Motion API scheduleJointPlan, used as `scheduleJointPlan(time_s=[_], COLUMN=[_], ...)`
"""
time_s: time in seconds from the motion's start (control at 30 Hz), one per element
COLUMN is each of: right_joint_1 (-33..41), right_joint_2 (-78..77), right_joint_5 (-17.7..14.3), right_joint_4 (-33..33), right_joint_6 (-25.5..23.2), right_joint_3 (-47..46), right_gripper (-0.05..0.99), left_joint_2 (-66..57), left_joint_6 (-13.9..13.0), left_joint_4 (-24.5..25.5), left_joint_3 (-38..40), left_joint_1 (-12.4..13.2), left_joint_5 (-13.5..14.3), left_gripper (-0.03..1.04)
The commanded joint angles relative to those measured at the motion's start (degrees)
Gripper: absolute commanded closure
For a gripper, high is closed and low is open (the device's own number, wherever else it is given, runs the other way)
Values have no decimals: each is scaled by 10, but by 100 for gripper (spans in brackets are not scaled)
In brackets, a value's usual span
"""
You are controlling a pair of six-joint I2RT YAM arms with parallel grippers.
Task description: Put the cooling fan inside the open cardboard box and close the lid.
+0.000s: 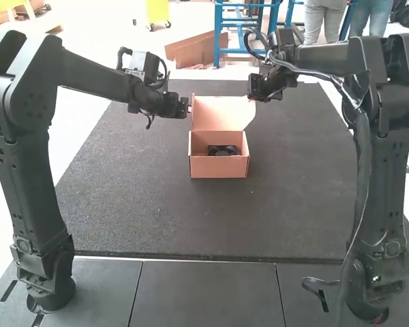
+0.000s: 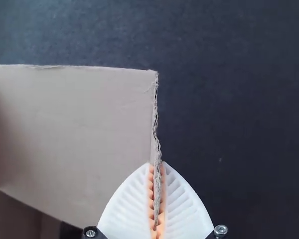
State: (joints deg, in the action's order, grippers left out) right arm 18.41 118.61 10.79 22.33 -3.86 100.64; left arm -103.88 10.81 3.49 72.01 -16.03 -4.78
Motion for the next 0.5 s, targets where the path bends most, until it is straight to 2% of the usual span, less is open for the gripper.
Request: scheduleJointPlan(time_s=[0.0, 0.23, 0.47], right_joint_1=[14, 35, 46], right_joint_2=[-7, -26, -39], right_joint_5=[4, 2, -10], right_joint_4=[13, 56, 96], right_joint_6=[1, 6, 10], right_joint_3=[19, 20, 15], right_gripper=[95, 95, 95], left_joint_2=[18, 24, 36], left_joint_6=[1, 1, 1], left_joint_4=[-1, -3, -1], left_joint_3=[23, 24, 24], left_joint_1=[0, -1, -13], left_joint_5=[-8, -8, -8], left_gripper=[4, 4, 4])
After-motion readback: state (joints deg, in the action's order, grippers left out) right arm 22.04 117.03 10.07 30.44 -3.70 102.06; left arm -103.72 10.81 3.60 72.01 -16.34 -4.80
